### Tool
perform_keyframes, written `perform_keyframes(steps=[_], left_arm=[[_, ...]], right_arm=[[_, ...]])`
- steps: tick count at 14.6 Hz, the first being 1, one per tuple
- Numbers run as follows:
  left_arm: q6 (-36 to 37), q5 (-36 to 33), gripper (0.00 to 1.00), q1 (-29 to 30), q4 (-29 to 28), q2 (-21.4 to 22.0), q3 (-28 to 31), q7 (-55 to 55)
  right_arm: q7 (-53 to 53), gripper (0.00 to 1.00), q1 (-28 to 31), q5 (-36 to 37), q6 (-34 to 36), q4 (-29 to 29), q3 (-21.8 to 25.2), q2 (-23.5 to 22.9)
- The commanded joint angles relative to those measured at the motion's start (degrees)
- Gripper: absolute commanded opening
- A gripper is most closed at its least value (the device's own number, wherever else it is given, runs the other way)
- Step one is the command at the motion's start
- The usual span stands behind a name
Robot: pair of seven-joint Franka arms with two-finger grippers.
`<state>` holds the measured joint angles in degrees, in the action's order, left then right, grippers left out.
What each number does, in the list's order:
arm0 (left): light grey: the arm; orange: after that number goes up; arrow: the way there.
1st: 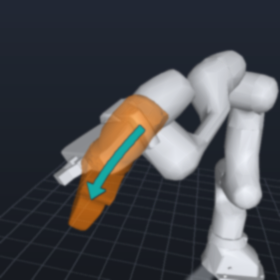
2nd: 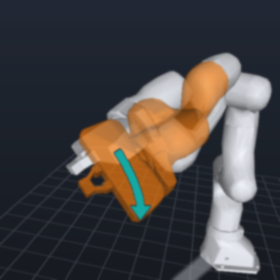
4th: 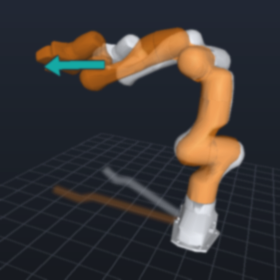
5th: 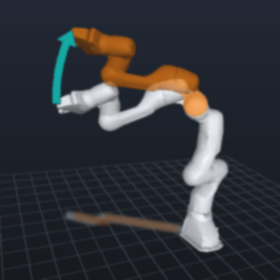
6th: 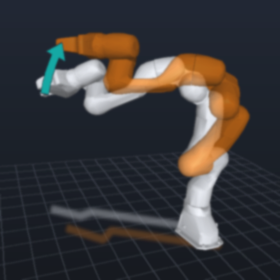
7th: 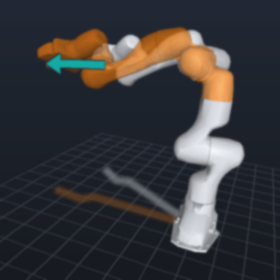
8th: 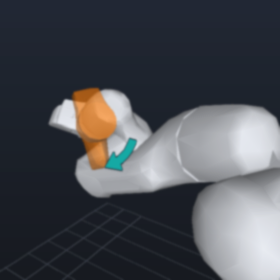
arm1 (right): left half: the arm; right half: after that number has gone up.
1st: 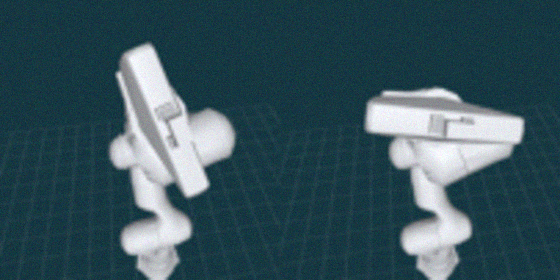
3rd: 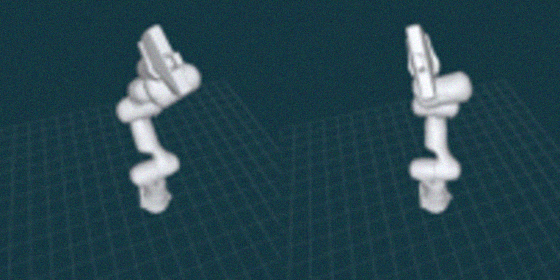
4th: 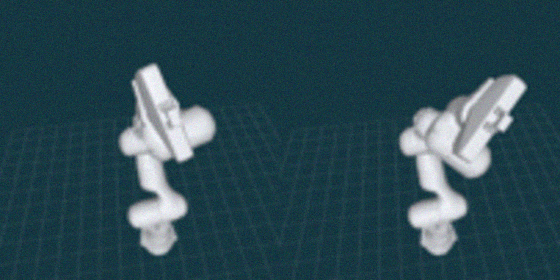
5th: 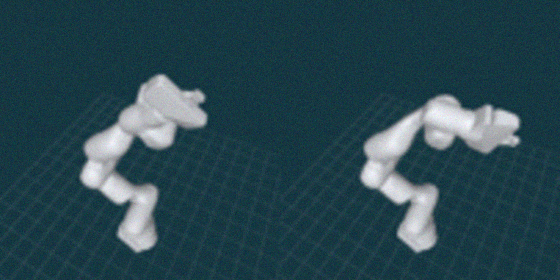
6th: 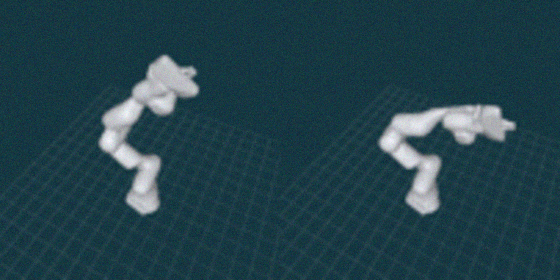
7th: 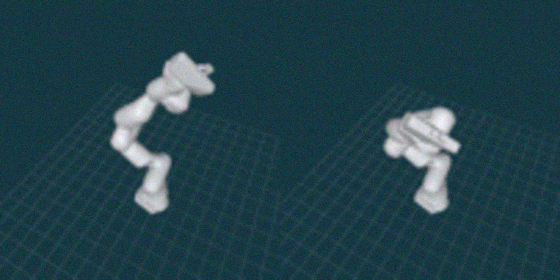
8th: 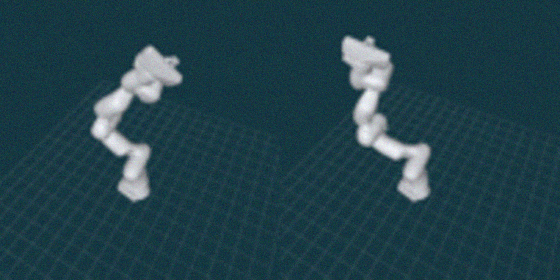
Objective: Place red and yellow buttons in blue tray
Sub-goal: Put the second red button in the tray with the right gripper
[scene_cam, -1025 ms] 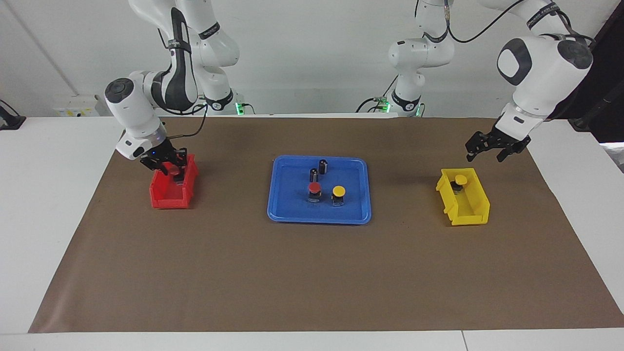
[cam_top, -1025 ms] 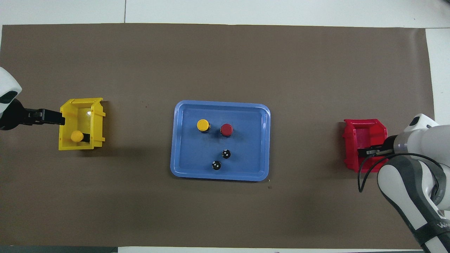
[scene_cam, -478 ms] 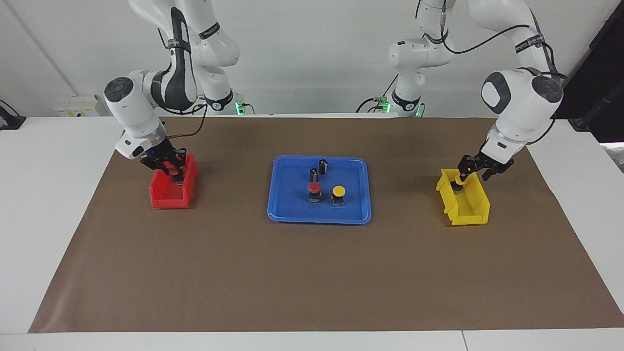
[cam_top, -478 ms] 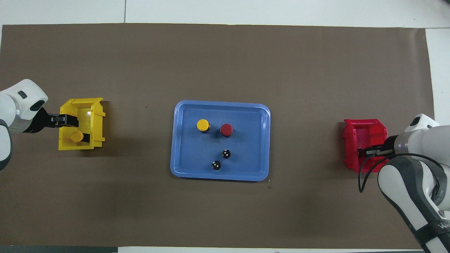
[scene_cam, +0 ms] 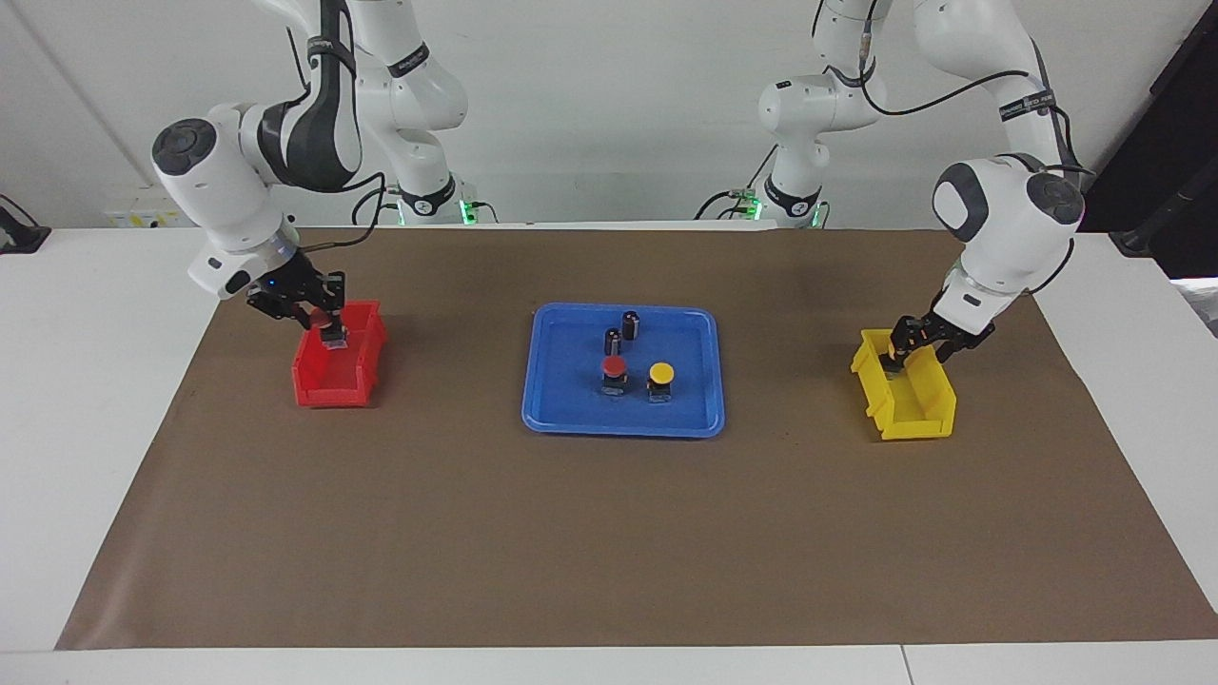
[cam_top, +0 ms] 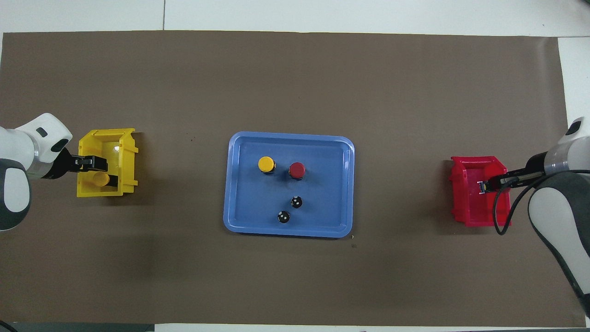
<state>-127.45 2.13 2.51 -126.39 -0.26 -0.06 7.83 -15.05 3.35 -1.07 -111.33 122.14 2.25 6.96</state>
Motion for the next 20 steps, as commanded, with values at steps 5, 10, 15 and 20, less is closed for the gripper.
perform_keyframes(steps=[5, 10, 15, 20], left_arm=[[-0.69, -0.81, 0.67, -0.84, -3.07, 1.75, -0.03, -0.27], [-0.26, -0.81, 0.67, -0.75, -4.57, 2.54, -0.03, 0.17], [-0.25, -0.81, 0.01, -0.84, -4.57, 2.11, -0.03, -0.45], [11.83, -1.6, 0.01, -2.23, 7.25, -1.49, -0.12, -0.27]], right_arm=[[27.66, 0.27, -18.6, 0.02, 11.76, -26.67, -0.58, -12.49], [47.56, 0.28, -30.94, -0.68, -2.82, -27.32, -0.58, -21.38], [48.98, 0.28, -33.67, 0.02, -9.07, -19.58, -0.58, -22.08], [48.98, 0.29, -33.76, 0.11, -15.74, -11.51, -0.58, -20.16]])
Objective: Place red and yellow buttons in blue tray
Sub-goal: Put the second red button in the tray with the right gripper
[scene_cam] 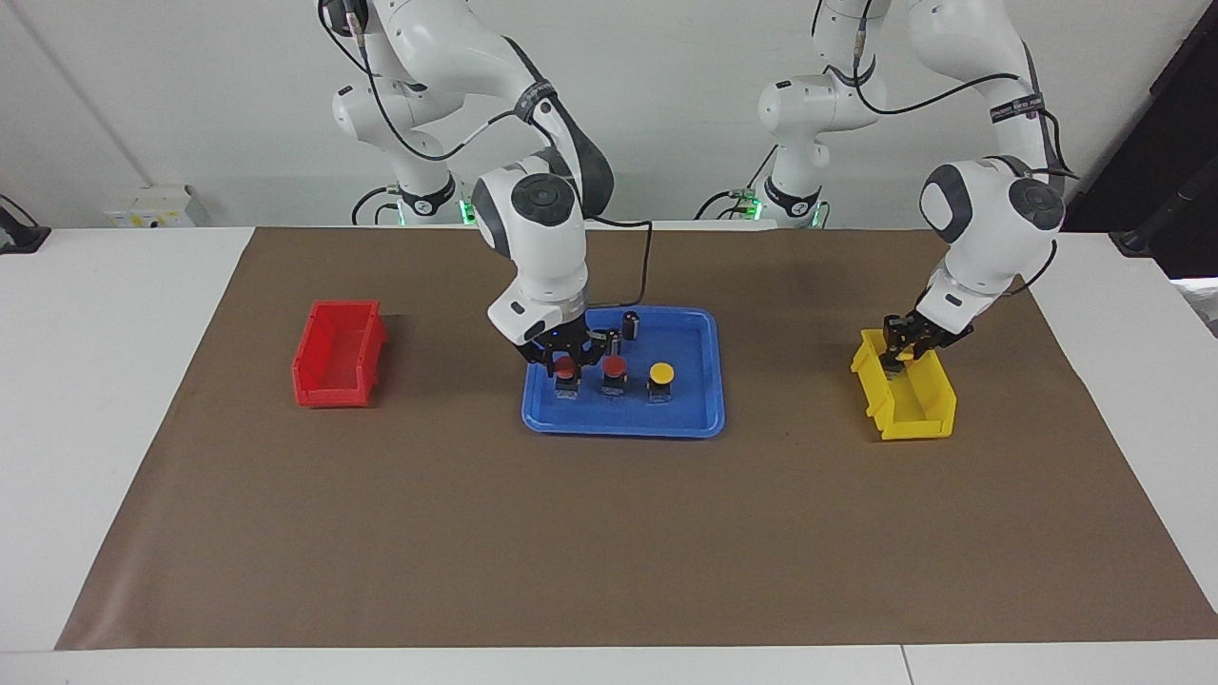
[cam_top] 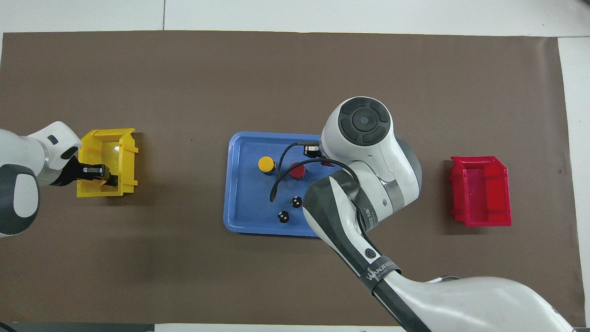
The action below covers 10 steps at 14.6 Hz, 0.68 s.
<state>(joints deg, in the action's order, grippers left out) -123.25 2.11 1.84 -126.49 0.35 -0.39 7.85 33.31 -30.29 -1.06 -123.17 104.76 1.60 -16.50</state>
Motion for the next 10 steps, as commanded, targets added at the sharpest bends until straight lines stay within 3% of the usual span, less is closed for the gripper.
perform_keyframes(steps=[1, 3, 5, 6, 10], left_arm=[[12.19, -3.32, 0.01, -2.19, 11.23, -2.11, 0.21, -0.29], [20.82, -4.48, 0.01, -5.34, 18.71, -2.28, 0.04, -1.51], [22.7, -4.3, 0.01, -11.47, 20.15, -2.29, -0.14, -10.61], [21.39, -3.87, 0.01, -15.86, 19.54, -2.02, -0.23, -15.97], [16.56, 1.23, 0.01, -26.0, 18.12, -2.19, -0.23, -23.4]], right_arm=[[0.53, 0.29, -0.12, 0.09, -5.57, 7.46, 0.07, 3.67], [0.53, 0.31, -0.21, 0.09, -6.03, 8.44, 0.07, 4.11], [0.36, 0.33, -0.03, 0.09, -6.55, 9.49, 0.07, 4.37], [0.27, 0.4, -0.03, 0.09, -6.73, 9.84, 0.07, 4.37], [0.53, 1.0, 0.75, 0.18, -4.46, 4.77, 0.33, 3.85]])
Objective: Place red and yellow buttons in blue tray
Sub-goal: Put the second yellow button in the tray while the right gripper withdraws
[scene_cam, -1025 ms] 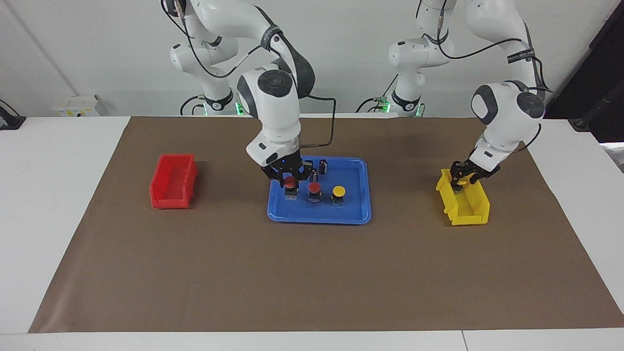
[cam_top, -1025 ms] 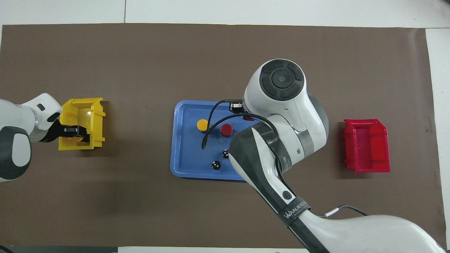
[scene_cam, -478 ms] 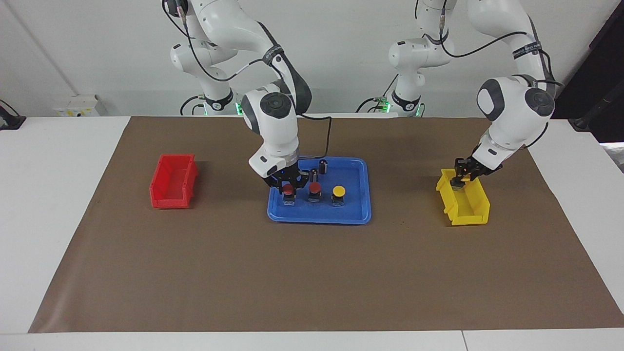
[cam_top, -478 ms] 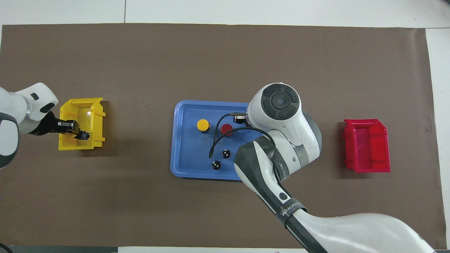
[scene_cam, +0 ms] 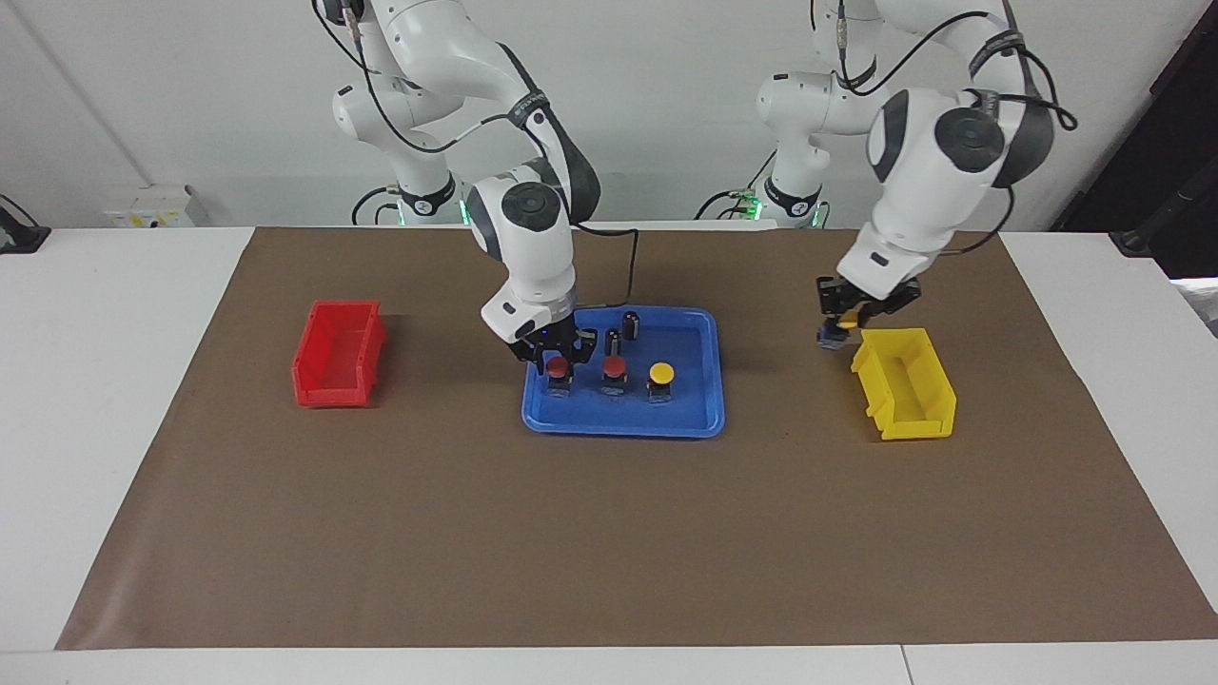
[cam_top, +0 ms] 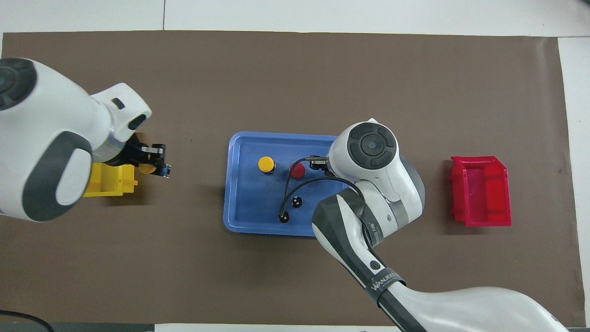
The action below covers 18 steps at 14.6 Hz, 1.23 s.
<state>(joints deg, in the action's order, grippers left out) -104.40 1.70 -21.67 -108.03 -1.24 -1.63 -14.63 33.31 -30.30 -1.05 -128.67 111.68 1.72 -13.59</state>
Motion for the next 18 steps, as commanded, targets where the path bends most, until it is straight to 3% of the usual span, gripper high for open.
perform_keyframes(steps=[1, 3, 6, 8, 11, 15, 18], left_arm=[[-4.3, 2.34, 0.01, -4.68, -0.6, -0.87, 1.02, -1.1], [-7.64, 2.87, 0.01, -8.2, -0.6, -3.32, 1.02, -4.94], [-11.77, 2.87, 0.02, -9.01, -0.77, -6.49, 1.02, -6.37], [-16.43, 2.96, 0.02, -9.27, -1.48, -8.86, 1.02, -8.12], [-17.15, 2.87, 0.02, -9.27, -1.56, -9.57, 1.02, -8.57], [-20.48, 2.87, 0.02, -10.06, -1.65, -12.2, 1.02, -10.33], [-21.8, 2.96, 0.14, -10.41, -1.65, -13.26, 1.02, -10.42]], right_arm=[[0.18, 1.0, 1.81, 0.17, 3.32, -4.52, 0.56, 1.37], [-1.83, 1.0, 6.37, 0.08, 10.68, -10.49, 0.66, 3.39], [-4.48, 1.0, 9.91, -0.71, 22.12, -17.44, 0.66, 6.46], [-5.27, 1.0, 12.27, -0.71, 27.84, -18.34, 0.92, 9.71], [-12.45, 1.0, 17.63, -0.79, 35.22, -19.04, 0.92, 13.5], [-26.41, 1.0, 28.25, -0.62, 44.28, -24.47, 0.92, 13.95], [-36.37, 1.0, 32.06, 0.52, 46.32, -24.32, 1.96, 13.86]])
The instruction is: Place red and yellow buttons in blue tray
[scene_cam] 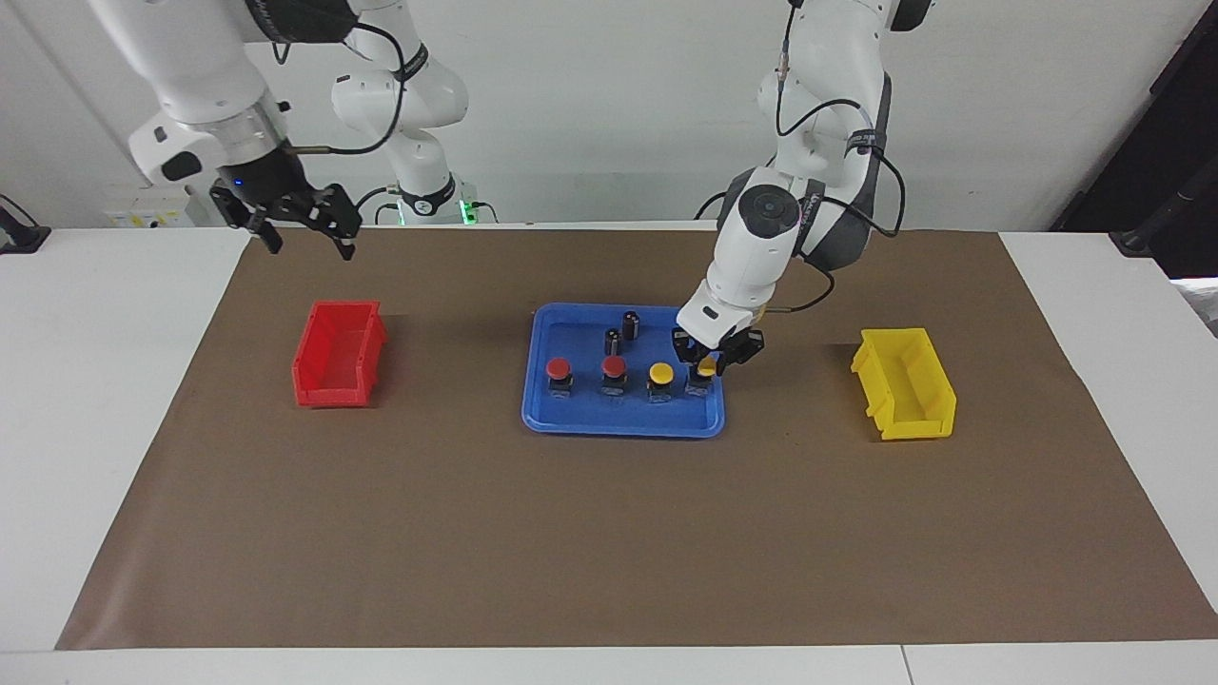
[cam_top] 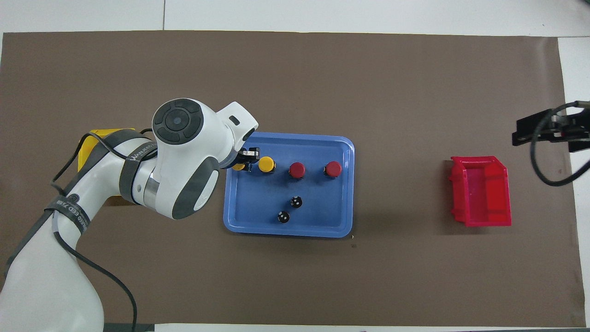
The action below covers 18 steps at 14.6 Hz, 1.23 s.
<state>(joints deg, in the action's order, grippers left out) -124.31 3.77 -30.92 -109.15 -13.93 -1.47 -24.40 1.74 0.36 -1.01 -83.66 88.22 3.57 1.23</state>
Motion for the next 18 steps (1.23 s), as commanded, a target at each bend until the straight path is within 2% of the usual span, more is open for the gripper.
perform_keyframes(steps=[1, 2, 3, 6, 13, 15, 17, 18], left_arm=[[-2.42, 0.89, 0.16, -1.08, -0.53, -0.57, 0.85, -0.65], [-2.6, 0.89, 0.17, -1.08, -0.62, -0.66, 0.85, -0.65], [-2.69, 0.89, 0.24, -0.99, -0.71, -0.57, 0.85, -0.65], [-2.43, 0.8, 0.49, -0.72, -0.62, -0.57, 0.94, -0.65], [0.03, 0.8, 0.6, -0.9, 0.17, 0.04, 1.03, -1.7], [4.14, 0.8, 0.65, -0.46, 2.18, 0.31, 1.11, -1.7], [8.64, 0.01, 0.92, -0.37, 4.12, 0.4, 1.38, -1.62], [8.82, 0.01, 1.0, -0.11, 4.12, 1.01, 1.64, -1.35]], right_arm=[[-5.34, 1.0, 1.31, 1.35, 1.48, -0.85, 1.25, -0.79], [-5.26, 1.0, 1.31, 1.71, 1.05, -0.68, 1.52, -0.71], [-5.0, 1.0, 1.22, 1.8, 0.79, -0.16, 1.7, -0.53], [-4.91, 1.0, 1.13, 1.89, 0.43, 0.46, 1.7, -0.35], [-5.17, 1.0, 1.13, 1.98, 1.49, 0.29, 1.18, -0.26], [-5.26, 1.0, 1.13, 1.89, 1.57, 0.29, 1.18, -0.26], [-5.26, 1.0, 1.39, 1.89, 1.75, 0.2, 1.18, -0.26], [-5.26, 1.0, 1.57, 1.89, 1.92, 0.29, 1.26, -0.18]])
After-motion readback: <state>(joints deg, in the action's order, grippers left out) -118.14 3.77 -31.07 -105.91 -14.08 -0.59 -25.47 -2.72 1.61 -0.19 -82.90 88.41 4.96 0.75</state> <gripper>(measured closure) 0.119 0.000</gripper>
